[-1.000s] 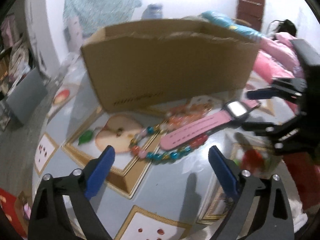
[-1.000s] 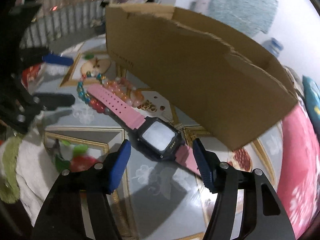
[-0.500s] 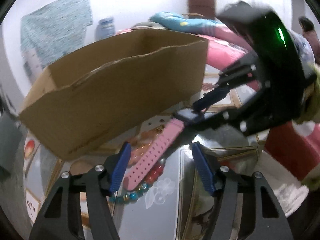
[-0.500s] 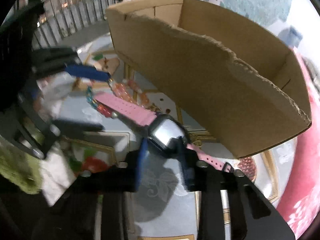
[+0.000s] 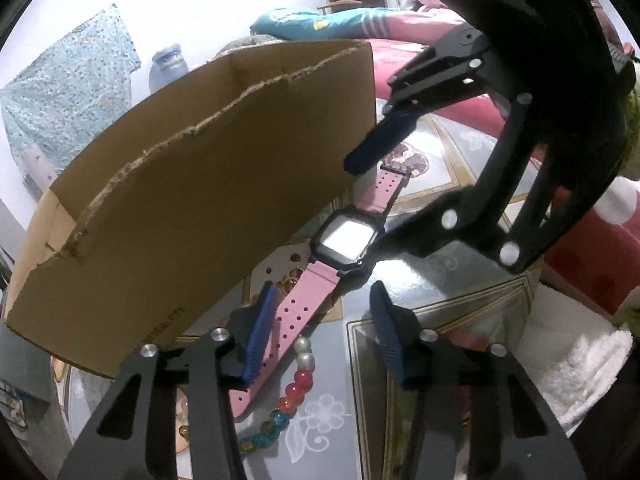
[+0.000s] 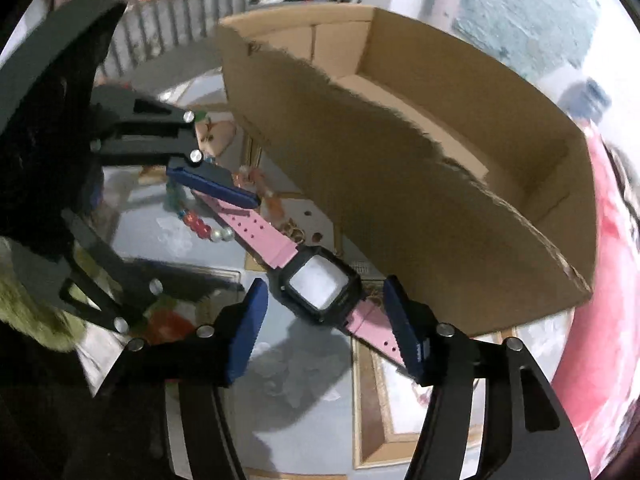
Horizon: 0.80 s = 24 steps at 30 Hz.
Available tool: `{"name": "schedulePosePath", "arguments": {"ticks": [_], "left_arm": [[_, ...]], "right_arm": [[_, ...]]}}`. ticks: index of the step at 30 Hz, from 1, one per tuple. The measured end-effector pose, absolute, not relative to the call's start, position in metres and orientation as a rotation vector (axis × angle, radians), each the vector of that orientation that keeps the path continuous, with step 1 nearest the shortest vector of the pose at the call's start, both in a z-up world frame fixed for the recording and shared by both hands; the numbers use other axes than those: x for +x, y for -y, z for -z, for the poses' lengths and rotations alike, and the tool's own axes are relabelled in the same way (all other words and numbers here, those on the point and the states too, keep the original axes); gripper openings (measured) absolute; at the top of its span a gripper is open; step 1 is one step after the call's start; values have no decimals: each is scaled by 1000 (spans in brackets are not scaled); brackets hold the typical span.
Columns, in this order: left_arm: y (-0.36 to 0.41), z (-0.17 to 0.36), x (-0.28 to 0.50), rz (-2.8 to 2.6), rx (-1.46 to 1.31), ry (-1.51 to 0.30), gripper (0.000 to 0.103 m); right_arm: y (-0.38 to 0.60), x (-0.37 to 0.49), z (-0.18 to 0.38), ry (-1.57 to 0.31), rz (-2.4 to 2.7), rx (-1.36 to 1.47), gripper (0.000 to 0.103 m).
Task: Organize jewelry
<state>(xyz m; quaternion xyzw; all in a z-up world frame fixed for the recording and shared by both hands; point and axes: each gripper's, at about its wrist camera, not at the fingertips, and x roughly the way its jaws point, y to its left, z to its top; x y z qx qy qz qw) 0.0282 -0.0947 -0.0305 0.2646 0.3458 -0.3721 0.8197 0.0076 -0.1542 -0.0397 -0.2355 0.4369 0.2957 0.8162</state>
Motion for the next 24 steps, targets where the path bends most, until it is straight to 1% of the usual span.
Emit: {"name": "schedulePosePath", "arguments": {"ticks": [3, 5, 15, 17, 19, 21, 22, 24], "left_arm": [[96, 33, 33, 789, 570, -755, 36], [97, 33, 34, 792, 568, -760, 33], [102, 33, 37, 814, 639, -748, 32], [107, 35, 37, 820, 670, -745, 32], [110, 36, 36, 833, 682, -747, 32], [113, 37, 35, 836, 694, -743, 32], [115, 37, 35, 835, 700, -740, 32], [114, 37, 37, 834, 701, -740, 32]], "right_arm": [[155, 15, 52, -967, -653, -533, 58], [156, 18, 60, -1003, -666, -544, 57], [171, -8, 57, -1034, -671, -505, 52], [174, -11, 58, -1024, -643, -510, 46], [174, -7, 62, -1025, -617, -520, 43], [171, -4, 64, -1018, -618, -512, 42], [157, -4, 75, -1018, -620, -511, 41], [164, -3, 75, -1031, -641, -486, 38]]}}
